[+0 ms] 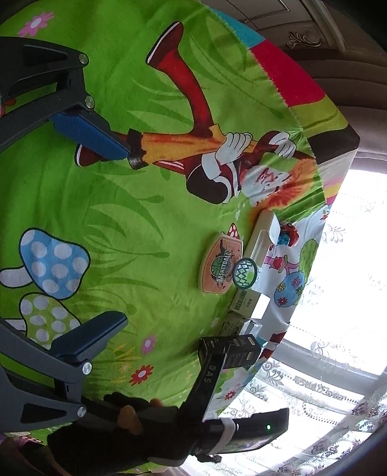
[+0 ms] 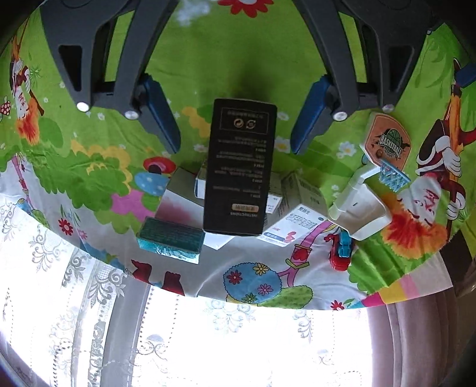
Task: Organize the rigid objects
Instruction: 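Grasp the black instruction box with the right tool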
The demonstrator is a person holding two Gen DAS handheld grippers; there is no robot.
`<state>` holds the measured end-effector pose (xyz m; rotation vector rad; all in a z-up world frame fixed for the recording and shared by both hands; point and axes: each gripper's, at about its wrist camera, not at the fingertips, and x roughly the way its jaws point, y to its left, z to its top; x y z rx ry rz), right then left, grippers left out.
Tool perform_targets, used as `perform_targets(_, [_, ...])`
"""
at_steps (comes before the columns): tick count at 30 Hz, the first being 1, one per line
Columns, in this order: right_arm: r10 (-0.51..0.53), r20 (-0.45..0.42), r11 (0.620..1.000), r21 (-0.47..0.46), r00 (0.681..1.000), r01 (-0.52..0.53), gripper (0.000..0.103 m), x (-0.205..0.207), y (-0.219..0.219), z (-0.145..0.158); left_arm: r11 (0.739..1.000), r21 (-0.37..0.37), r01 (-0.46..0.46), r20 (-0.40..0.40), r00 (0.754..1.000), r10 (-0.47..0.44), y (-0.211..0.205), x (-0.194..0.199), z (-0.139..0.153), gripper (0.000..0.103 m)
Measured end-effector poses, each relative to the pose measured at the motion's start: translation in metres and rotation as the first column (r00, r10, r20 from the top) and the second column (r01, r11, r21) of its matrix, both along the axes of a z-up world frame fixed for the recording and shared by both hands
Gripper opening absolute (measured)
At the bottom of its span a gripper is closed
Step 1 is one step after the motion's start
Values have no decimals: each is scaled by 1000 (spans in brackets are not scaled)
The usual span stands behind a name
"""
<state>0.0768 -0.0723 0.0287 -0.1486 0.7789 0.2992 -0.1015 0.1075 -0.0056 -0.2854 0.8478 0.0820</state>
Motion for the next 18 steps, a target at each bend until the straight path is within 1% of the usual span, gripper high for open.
perform_targets(2, [15, -57, 1000, 16, 998, -14, 42, -2, -12, 9, 1000, 8, 2, -5, 1000, -1, -1, 0, 0, 103])
perform_targets(3, [42, -99, 999, 33, 994, -39, 42, -6, -18, 13, 1000, 13, 2, -7, 1000, -2, -2, 0, 0, 103])
perform_targets(4, [88, -179, 996, 27, 980, -85, 43, -8, -22, 13, 1000, 18, 3, -10, 1000, -3, -2, 1, 0, 103])
perform_targets(5, [149, -287, 988, 11, 946, -152, 43, -12, -24, 9, 1000, 22, 4, -13, 1000, -4, -3, 1, 0, 103])
perform_targets(6, [195, -345, 978, -7, 918, -210, 43, -23, -26, 7, 1000, 27, 5, -16, 1000, -4, -4, 2, 0, 103])
perform_targets(8, [227, -372, 959, -75, 900, -273, 43, -45, -34, 7, 999, 44, 8, -26, 1000, -7, -6, 4, -1, 103])
perform_targets(9, [234, -391, 953, -91, 890, -290, 43, -53, -38, 5, 998, 54, 11, -32, 999, -9, -7, 5, -1, 103])
perform_targets(11, [243, -396, 951, -82, 885, -298, 43, -61, -46, 4, 997, 78, 14, -45, 999, -10, -11, 7, -2, 103])
perform_targets(14, [228, -368, 963, -54, 902, -265, 44, -60, -52, -2, 994, 108, 18, -62, 998, -11, -14, 9, -3, 103])
perform_targets(17, [223, -328, 969, -31, 918, -247, 55, -54, -49, -15, 987, 155, 29, -91, 996, -15, -20, 11, -6, 103])
perform_targets(18, [227, -289, 969, -31, 930, -246, 59, -55, -49, -15, 982, 187, 39, -109, 994, -19, -24, 13, -7, 103])
